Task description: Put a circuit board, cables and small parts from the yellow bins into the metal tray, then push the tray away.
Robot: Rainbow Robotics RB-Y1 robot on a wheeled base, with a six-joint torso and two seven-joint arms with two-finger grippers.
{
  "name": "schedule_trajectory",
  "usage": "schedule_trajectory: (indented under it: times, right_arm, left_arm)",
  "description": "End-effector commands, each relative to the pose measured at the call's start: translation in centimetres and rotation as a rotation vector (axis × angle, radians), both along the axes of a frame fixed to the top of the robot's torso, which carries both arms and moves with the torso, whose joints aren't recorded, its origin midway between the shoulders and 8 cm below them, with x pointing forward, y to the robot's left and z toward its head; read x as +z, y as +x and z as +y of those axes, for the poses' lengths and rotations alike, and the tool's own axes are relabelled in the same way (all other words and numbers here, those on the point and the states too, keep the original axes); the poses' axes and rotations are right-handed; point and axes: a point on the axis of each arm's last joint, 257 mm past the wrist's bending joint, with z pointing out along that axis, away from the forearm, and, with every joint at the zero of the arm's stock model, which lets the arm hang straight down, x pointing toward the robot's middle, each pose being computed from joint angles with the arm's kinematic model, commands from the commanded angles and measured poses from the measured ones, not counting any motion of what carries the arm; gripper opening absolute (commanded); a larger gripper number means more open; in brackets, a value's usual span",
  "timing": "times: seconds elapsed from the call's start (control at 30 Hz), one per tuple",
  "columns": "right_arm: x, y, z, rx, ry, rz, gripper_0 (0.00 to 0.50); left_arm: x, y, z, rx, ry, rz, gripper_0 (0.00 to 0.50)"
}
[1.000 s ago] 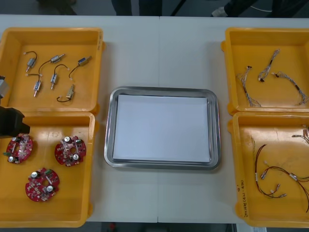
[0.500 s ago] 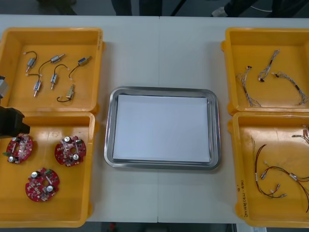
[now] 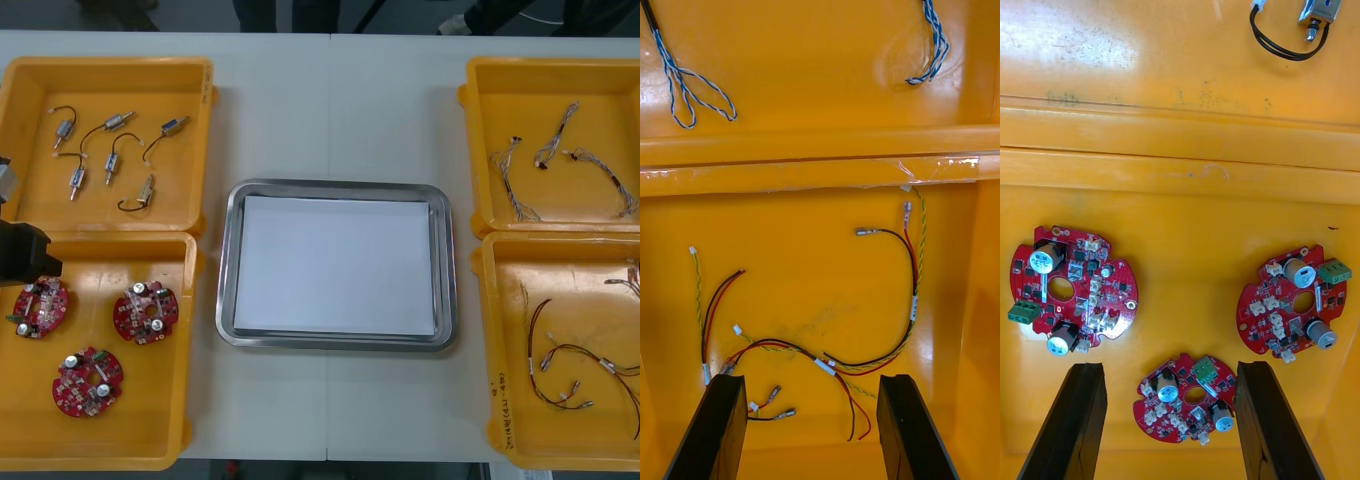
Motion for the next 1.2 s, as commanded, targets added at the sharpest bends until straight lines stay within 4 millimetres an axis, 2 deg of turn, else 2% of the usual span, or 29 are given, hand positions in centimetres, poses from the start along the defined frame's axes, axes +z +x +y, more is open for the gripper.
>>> schedule_trajectory:
  times: [0.03,0.2,0.23,0.5,0.6,0.63,0.73,1.03,1.2]
  right_arm:
    - [0.3,-0.1,-0.3,0.023,-0.022,-0.011,0.500]
    - [0.3,-0.1,-0.3,0.023,-0.022,-0.011,0.500]
    - [0.3,-0.1,-0.3,0.023,-0.022,-0.011,0.500]
    - [0.3,-0.1,-0.3,0.023,-0.022,-0.011,0.500]
    - [0.3,-0.1,-0.3,0.023,-0.022,-0.011,0.500]
    - [1.2,0.3,-0.7,0.012,-0.026,-0.036,0.500]
    - [2.1,0.5,-0.9,0.010,-0.030,-0.065,0.500]
    - [1.0,-0.6,-1.5,0.000,-0.034,-0.038,0.500]
    - [0.5,-1.3,-2.2,-0.004,-0.037,-0.028,0.500]
  left_arm:
    - [2.2,0.7,1.2,-0.029,0.056,-0.035,0.500]
    - [2.2,0.7,1.2,-0.029,0.056,-0.035,0.500]
    - [0.0,-0.3,0.9,-0.022,0.035,0.017,0.500]
    - [0.5,0.0,0.6,-0.038,0.026,0.003,0.500]
    - [0.7,0.1,0.7,-0.102,0.054,-0.001,0.500]
    - [0.7,0.0,0.7,-0.128,0.065,-0.002,0.500]
    - [0.8,-0.1,0.7,-0.179,0.081,-0.004,0.500]
    - [0.9,-0.5,0.9,-0.328,0.075,-0.032,0.500]
    - [0.7,-0.8,2.0,-0.453,0.103,-0.038,0.500]
